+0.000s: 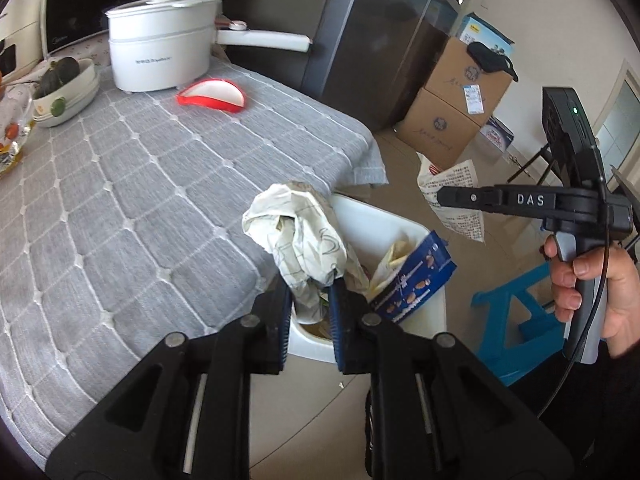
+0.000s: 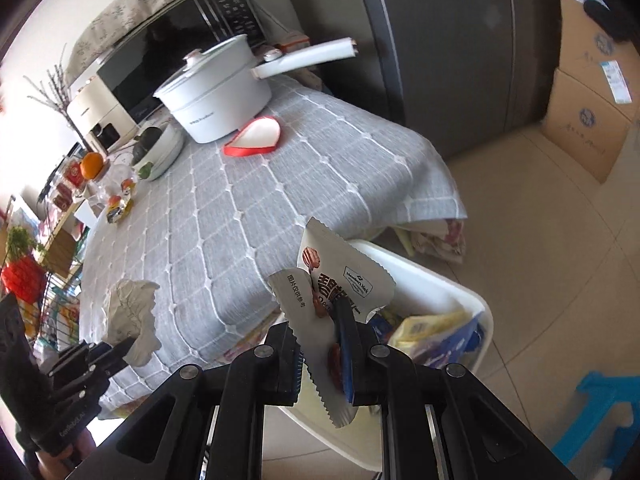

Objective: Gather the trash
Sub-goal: 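Carry the paper and nut bag over the bin and release both tools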

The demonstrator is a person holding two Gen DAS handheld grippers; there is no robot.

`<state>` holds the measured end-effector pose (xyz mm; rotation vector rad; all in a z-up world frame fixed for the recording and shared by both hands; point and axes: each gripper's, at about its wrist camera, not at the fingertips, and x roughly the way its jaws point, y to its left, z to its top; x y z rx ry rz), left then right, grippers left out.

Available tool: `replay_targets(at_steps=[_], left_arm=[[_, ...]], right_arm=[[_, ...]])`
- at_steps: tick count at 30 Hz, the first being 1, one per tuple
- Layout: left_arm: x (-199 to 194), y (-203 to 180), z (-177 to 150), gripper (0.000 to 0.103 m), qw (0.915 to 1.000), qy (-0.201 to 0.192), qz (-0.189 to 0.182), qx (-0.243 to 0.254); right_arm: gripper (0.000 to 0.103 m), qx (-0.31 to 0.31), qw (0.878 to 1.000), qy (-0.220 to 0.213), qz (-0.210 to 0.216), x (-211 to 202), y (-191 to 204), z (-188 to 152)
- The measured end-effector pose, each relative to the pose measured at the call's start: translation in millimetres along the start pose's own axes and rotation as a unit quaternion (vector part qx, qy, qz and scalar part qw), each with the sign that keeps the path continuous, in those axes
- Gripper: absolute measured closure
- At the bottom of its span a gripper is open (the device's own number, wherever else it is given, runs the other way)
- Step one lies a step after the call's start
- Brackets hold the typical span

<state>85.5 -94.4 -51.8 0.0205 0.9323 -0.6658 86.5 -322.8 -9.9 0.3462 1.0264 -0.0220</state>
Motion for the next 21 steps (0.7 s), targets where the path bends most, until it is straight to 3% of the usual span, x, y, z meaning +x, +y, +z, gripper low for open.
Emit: replay_targets(at_steps=[7,14,17,19,21], left_arm=[[49.6,-45.5,-8.2,0.083,0.9964,0.059,0.002,0.061],[66.6,-52.2,-8.1,0.077,0.9946,0.073,0.016,0.072],[66.4,-50.3,-7.5,0.052,0.9942,0.071,0.034,0.073],[64.0,-47.2,-6.3,0.030,0.9940,0.070,0.047,0.069],[59.8,-43.1,-4.4,0.024,0.9934,0.067,0.069,0.062]], right_arm=[[0.087,0.019,1.000,0.019,-0.012,1.0,-24.5,-8.4],[0.087,0.030,0.999,0.021,-0.015,-5.5,-38.9,-11.4],[0.087,0.033,0.999,0.027,-0.020,-3.8,-45.4,-12.7],[0.087,0.036,0.999,0.031,-0.022,-2.6,-49.1,-13.7],[0.087,0.036,0.998,0.036,-0.024,-0.7,-50.9,-14.0]])
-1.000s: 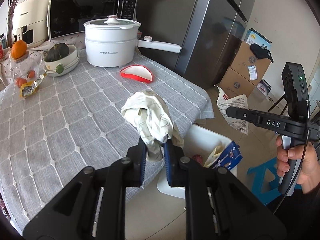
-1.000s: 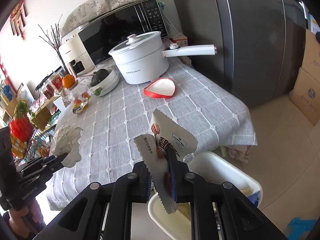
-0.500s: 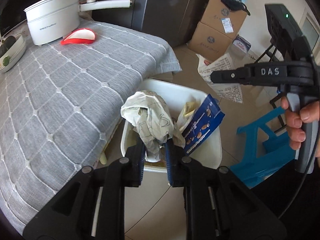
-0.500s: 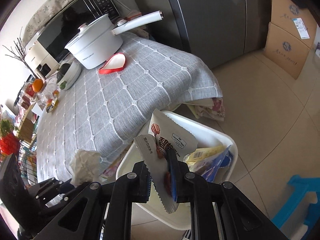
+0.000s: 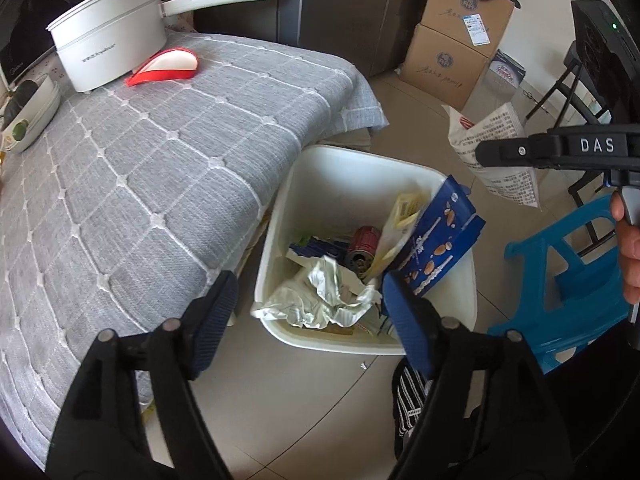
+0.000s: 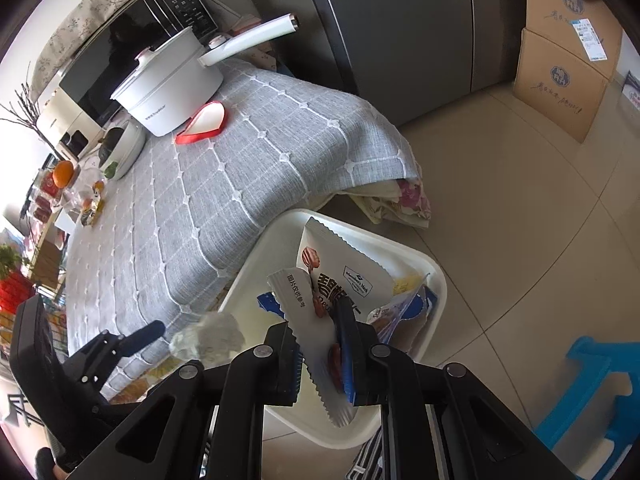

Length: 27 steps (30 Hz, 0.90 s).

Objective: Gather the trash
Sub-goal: 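Carry the paper and nut bag over the bin and release both tools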

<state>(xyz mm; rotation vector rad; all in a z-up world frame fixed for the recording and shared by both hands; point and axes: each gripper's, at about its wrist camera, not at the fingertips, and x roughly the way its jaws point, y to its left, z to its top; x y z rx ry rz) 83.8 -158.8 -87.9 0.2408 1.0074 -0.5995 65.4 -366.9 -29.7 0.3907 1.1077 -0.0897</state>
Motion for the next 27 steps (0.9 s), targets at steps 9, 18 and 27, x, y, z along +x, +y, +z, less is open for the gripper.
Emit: replay_targets(at_steps=[9,18,27], left_arm=[[-22.4,31.3,-2.9,0.007,0.9974,-0.007,0.059,-0.041],[-37.1,55.2,-9.0,0.007,0.9952,-0.016,0.063,-0.073],[-44.5,66.4,-9.8,0.001,0.9940,-0.027,0.060,-0.087]], right_arm=[[0.086,-0.020,1.000,0.023,-0.001,14.2,15.4,-3.1],[0.083,-0.036,0.999,0.034,-0.001,24.2,37.3,-3.2],[0.041,-0.032,0.999,0.021,0.008,21.3,47.6,-0.1]])
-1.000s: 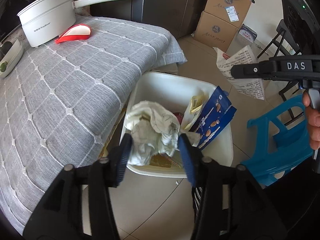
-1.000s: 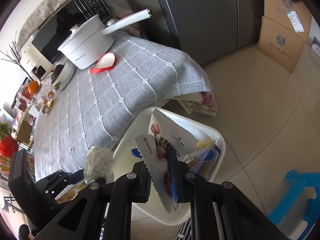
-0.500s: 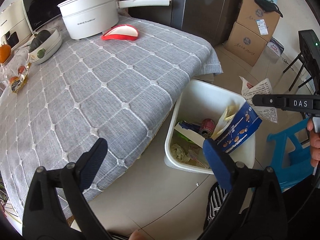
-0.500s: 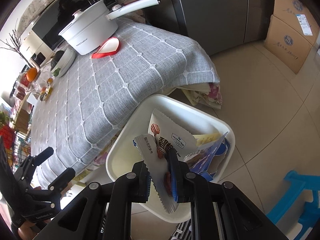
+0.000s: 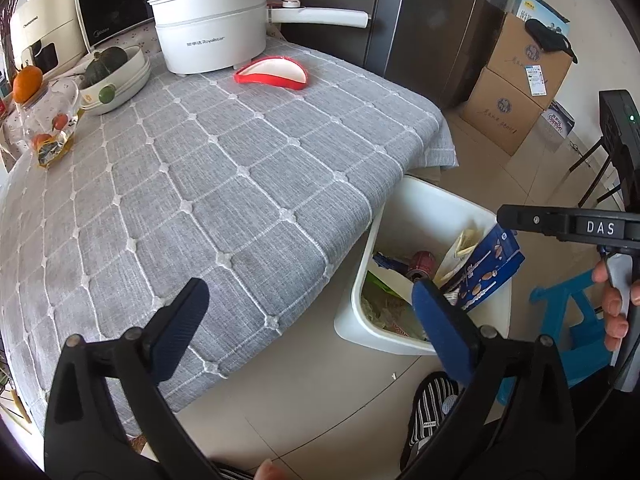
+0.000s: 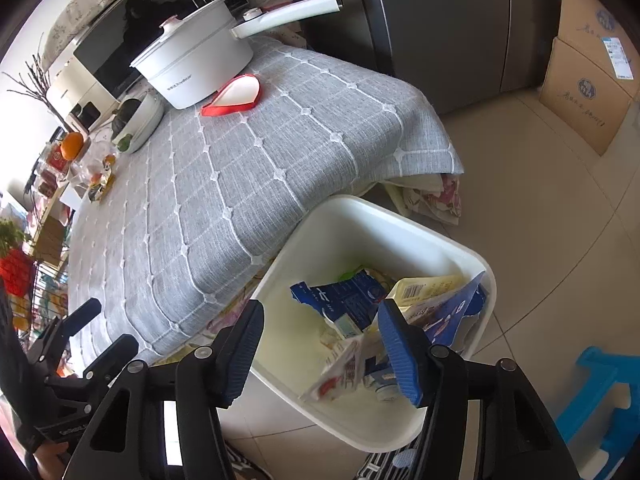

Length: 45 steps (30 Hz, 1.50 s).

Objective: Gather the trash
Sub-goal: 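Carry the paper and nut bag over the bin and release both tools, then grasp the yellow snack bag with the left tool while the right tool grasps the red bowl rim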

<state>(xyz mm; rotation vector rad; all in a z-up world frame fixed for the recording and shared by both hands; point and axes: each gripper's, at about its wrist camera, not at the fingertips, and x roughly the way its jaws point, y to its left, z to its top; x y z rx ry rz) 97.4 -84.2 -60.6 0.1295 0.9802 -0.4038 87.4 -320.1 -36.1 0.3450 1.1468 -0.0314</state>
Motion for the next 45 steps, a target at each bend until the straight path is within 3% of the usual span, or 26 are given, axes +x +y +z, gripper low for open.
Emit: replay_targets(at_steps=[9,16,21,27,33,38,43,45], left_arm=[[-2.4,18.8,-3.8,0.001,0.9998,-0.002,0.004,-0.019],[-7.7,57.1,-16.0,0.001,0.9987,-0.011,0.023,-0.043],[-13.9,118.1,-18.4,0.001,0.9959,-0.017,0.049,-0.074],[-9.1,209.5,0.0,0.001,0.9870,-0.034,0.132,-0.086],[9.5,302.4,37.3,0.001,0.9750,-0.077,0.164,-0.128],[35.7,357.6,66.5,0.015,0.9689,-0.107,0.161,-0.154],[63.4,384.2,89.0,0.040,0.9700,-0.117,0.136,-0.164],[73.8,390.4,96.3,0.044,0.9709,-0.115,0.133,-0.163]], right_arm=[[0.033,0.005,1.000,0.004,-0.009,7.3,3.1,0.5],[0.030,-0.011,1.000,-0.001,-0.026,22.2,10.8,5.2],[0.029,-0.042,0.998,-0.010,-0.036,35.5,21.0,24.2],[0.028,-0.089,0.994,-0.032,-0.055,58.8,41.0,62.8],[0.028,-0.113,0.991,-0.064,-0.028,85.4,73.1,107.7],[0.028,-0.132,0.987,-0.094,-0.002,108.2,99.2,147.3],[0.028,-0.125,0.985,-0.117,0.030,135.2,109.8,183.7],[0.028,-0.123,0.984,-0.120,0.035,149.2,112.0,198.2]])
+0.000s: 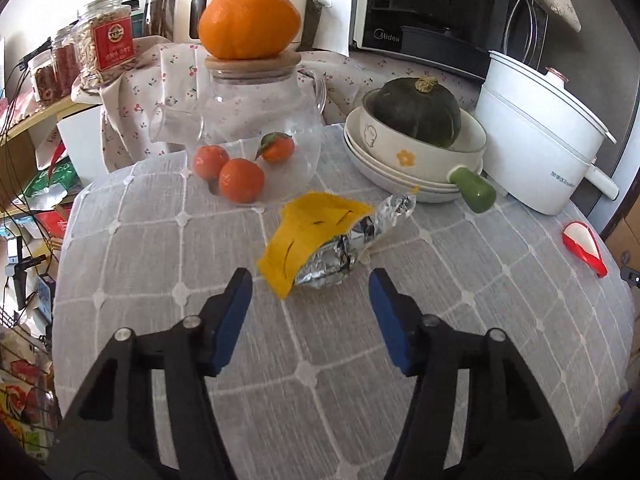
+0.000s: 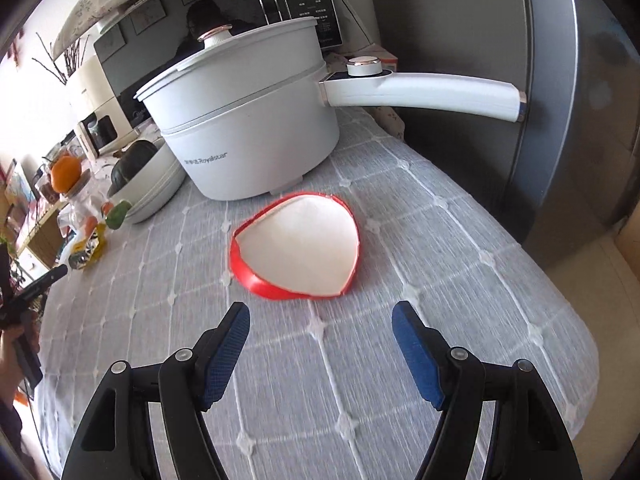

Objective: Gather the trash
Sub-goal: 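Grasp the yellow snack bag with the left tool while the right tool grasps the red bowl rim, then carry the snack bag and red bowl over the bin and release both tools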

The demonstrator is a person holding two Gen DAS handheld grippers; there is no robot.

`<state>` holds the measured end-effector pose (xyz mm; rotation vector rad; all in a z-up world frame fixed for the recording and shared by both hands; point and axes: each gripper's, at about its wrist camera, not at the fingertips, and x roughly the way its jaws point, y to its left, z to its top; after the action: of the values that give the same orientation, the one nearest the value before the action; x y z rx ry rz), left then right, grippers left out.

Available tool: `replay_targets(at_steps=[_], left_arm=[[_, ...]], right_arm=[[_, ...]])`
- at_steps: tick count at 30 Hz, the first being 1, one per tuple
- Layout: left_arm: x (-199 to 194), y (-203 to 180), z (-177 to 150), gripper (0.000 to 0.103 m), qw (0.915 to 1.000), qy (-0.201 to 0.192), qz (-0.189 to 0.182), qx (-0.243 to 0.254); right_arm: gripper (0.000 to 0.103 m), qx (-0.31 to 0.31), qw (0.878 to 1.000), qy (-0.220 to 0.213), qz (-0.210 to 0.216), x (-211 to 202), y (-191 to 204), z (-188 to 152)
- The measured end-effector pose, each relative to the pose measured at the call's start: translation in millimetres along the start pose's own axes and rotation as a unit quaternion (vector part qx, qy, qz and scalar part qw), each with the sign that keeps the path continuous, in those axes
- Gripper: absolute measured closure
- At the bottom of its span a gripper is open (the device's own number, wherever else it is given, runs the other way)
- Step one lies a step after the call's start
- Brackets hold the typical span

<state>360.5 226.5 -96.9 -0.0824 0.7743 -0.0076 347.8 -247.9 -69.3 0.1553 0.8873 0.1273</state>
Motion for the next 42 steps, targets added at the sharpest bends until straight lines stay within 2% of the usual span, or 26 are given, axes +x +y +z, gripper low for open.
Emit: replay_targets(at_steps=[3,5,6,7,9,11,12,13,14,15,16,18,25,28,34,42], left_arm=[[15.5,4.1,4.9,0.053,0.9999,0.008,-0.008,-0.011],[25.0,8.3,6.7,0.054,0.9993,0.020,-0.023,-0.022],[28.0,9.1,7.2,0.059,0.9991,0.023,-0.028,-0.022],[31.5,9.4,7.8,0.065,0.9989,0.029,-0.031,-0.021],[36.4,8.8,8.5,0.071,0.9987,0.037,-0.030,-0.016],[38.5,9.6,9.6,0.073,0.9987,0.039,-0.030,-0.016],[39.5,10.1,11.0,0.074,0.9987,0.039,-0.029,-0.017],[39.7,10.1,11.4,0.076,0.9986,0.039,-0.028,-0.019],[39.8,10.0,11.5,0.077,0.9986,0.041,-0.027,-0.021],[40.2,10.6,11.6,0.077,0.9985,0.042,-0.025,-0.024],[39.4,10.1,11.7,0.078,0.9984,0.043,-0.024,-0.027],[32.9,7.1,10.8,0.079,0.9986,0.040,-0.024,-0.028],[-18.3,-12.5,-3.4,0.079,0.9989,0.026,-0.033,-0.019],[-50.3,-27.0,-18.0,0.080,0.9991,0.025,-0.034,-0.010],[-113.8,-63.3,-47.2,0.080,0.9977,0.021,-0.064,0.003],[-189.3,-124.1,-85.9,0.080,0.9934,0.009,-0.101,0.052]], right_arm=[[0.028,-0.002,1.000,-0.001,-0.006,23.0,-3.8,10.3],[0.028,0.005,1.000,-0.003,-0.005,37.5,-8.2,17.0],[0.028,0.013,1.000,-0.003,-0.002,43.9,-11.3,20.2],[0.029,0.021,1.000,-0.004,0.005,49.2,-14.5,22.8],[0.036,0.030,0.999,-0.007,0.013,58.0,-18.6,27.1],[0.049,0.031,0.999,-0.003,0.012,68.9,-18.6,30.5],[0.052,0.026,1.000,-0.008,0.006,72.0,-16.6,31.4],[0.061,0.022,1.000,-0.009,0.001,73.9,-14.2,32.8],[0.078,0.020,1.000,-0.008,-0.001,75.4,-12.3,34.1],[0.083,0.017,1.000,-0.006,-0.003,76.6,-10.4,34.8],[0.095,0.015,1.000,-0.005,-0.007,76.7,-8.6,34.5],[0.099,0.008,1.000,0.001,-0.012,74.3,-4.8,32.5],[0.100,0.007,1.000,0.010,-0.003,28.6,2.4,11.2],[0.100,0.008,1.000,0.007,-0.001,-4.5,4.9,-1.1],[0.100,-0.002,1.000,-0.001,-0.005,-78.1,12.8,-30.4],[0.100,-0.025,0.999,-0.030,0.000,-174.0,24.8,-73.7]])
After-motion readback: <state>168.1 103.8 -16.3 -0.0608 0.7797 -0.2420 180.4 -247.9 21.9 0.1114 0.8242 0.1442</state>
